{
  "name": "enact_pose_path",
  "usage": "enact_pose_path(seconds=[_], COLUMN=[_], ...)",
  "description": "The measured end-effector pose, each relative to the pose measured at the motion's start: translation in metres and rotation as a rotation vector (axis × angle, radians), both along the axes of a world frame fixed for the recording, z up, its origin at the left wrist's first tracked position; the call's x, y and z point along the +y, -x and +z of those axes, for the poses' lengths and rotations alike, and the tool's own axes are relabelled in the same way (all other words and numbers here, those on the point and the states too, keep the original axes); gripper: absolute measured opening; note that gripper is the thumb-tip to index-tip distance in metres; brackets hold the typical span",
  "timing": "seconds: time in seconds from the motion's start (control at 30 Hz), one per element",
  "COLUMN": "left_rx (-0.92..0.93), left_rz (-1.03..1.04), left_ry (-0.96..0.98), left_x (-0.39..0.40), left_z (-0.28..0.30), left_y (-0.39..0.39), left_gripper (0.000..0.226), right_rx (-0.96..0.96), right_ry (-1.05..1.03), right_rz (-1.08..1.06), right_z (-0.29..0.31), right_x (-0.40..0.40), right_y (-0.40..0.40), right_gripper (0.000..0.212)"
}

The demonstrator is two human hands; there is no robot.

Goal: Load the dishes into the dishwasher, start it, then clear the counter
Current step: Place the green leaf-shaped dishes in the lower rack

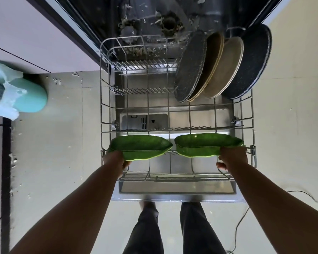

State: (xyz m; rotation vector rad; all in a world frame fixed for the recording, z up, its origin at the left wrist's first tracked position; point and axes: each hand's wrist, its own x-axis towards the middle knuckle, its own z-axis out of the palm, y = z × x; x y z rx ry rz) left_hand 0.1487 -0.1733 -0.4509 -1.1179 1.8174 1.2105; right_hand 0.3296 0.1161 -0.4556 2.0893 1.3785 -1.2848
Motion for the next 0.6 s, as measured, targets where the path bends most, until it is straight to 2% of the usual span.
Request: enact_pose_path(seconds=[0.07, 0.2, 0.27, 0.4, 0.47, 0.6], left_rx=[-0.025, -0.052, -0.066, -0.077, 0.020, 0.311], left_rz=[-0.001, -0.040, -0.043, -0.150, -0.399, -1.142], left_ry=[-0.018, -0.066, -0.071, -0.008, 0.084, 0.156], left_x=[-0.003, -0.010, -0.014, -0.014, -0.012, -0.031], left_z=[0.000, 0.005, 0.012, 0.045, 0.067, 0.115], left_y=[-0.004, -0.005, -0.005, -0.009, -0.014, -0.030], left_gripper=[0.047, 0.034, 0.031, 0.031, 0.032, 0.051], right_rx=[-0.013, -0.031, -0.056, -0.052, -0.025, -0.113], right_ry=[0.008, -0.013, -0.079, -0.177, -0.213, -0.276], right_rz=[-0.020, -0.019, 0.113, 0.383, 0.514, 0.997], right_z=[0.002, 0.013, 0.024, 0.060, 0.078, 0.124], right_x=[-0.004, -0.013, -0.020, -0.040, -0.054, -0.084], right_y=[-0.003, -0.007, -0.010, -0.018, -0.020, -0.024], right_gripper=[0.028, 0.061, 0.071, 0.067, 0.062, 0.055])
